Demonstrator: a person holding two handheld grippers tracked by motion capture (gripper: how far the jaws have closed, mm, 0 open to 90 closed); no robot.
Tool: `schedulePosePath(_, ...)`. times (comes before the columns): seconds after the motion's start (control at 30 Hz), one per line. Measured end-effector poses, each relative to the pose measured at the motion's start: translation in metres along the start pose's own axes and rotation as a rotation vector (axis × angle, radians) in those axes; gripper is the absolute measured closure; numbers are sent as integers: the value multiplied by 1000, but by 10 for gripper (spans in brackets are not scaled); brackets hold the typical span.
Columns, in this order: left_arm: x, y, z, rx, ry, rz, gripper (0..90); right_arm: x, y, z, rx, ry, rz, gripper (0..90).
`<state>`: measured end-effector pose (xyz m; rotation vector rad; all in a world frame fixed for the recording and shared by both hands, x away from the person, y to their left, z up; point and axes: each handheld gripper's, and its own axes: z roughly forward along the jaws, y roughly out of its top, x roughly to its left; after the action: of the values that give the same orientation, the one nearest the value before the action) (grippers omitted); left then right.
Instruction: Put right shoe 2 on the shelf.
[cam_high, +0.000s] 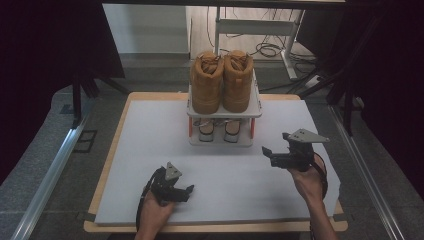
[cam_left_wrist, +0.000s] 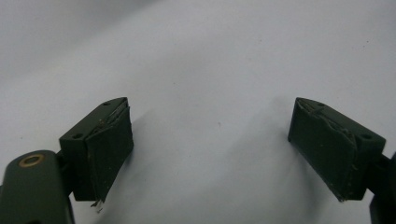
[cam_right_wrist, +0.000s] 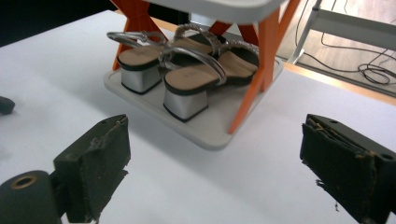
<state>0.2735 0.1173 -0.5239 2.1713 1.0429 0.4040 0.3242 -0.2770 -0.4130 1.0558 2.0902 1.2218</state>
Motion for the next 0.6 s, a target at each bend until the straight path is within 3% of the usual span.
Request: schedulePosePath(0.6, 0, 0, 0, 2, -1, -1, 137, -17, -45, -13, 63, -53, 34, 21)
